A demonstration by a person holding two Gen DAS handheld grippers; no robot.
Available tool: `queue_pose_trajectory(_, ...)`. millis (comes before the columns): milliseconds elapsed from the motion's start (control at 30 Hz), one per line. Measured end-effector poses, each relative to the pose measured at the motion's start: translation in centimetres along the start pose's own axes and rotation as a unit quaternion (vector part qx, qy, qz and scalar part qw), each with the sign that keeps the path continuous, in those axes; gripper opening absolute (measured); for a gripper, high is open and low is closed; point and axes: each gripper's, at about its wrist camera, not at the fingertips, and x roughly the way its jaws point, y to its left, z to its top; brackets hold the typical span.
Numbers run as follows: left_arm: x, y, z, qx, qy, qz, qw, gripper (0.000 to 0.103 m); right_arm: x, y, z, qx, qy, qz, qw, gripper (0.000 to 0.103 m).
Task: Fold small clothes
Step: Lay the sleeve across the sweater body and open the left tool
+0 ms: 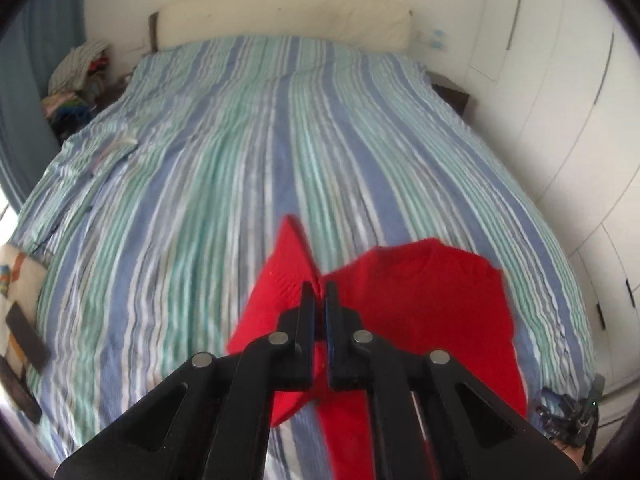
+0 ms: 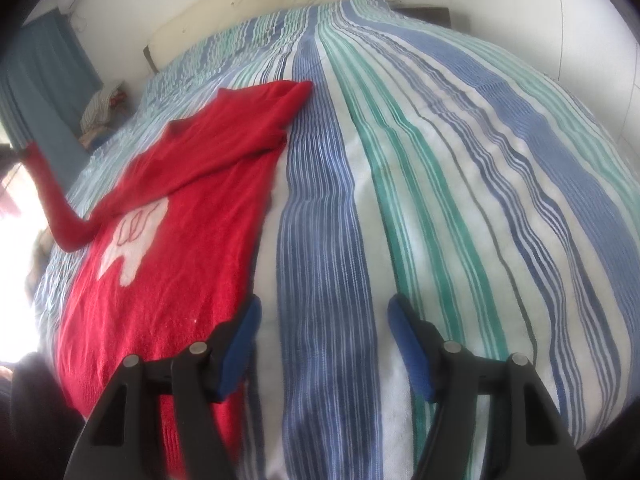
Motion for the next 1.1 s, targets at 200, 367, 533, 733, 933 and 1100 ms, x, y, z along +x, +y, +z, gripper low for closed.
queue_pose_trajectory(200,6.9,-10.5,0.3,0.088,0.038,-0.046,0.9943,0.009,-0.2,-0.3,-0.1,0.004,0.000,0.007,1.000,0.065)
queue_pose_trajectory(367,10.5,-10.1,-2.6,0.085,0.053,0.003,0.9950,0.076,-0.4,-0.3,-0.2,0.004,0.001,0.010,1.000,0.065)
queue_pose_trajectory(533,11.4,-2.5,-5.7,0.015,0.080,0.053,0.9952,0.077,-0.6,-0.5,-0.4,0.010,0.003,0.019,1.000,0.065)
queue_pose_trajectory(733,11.5,2.9,-13.9,-0.023,0.110,0.029,0.9932,0.077,-2.5,0.4,2.3,0.020,-0.016,0.054,0.998,0.065)
queue_pose_trajectory(933,13.9,1.9,-17.8,-0.016,0.107,0.032,0.9936,0.070,0.5,4.4,12.1,0.139,0.039,0.253,0.957,0.065)
queue_pose_trajectory(1100,14.9,1.9,-17.2,-0.054,0.057,0.058,0.9952,0.063,7.2,7.3,16.4,0.205,0.098,0.289,0.930,0.064)
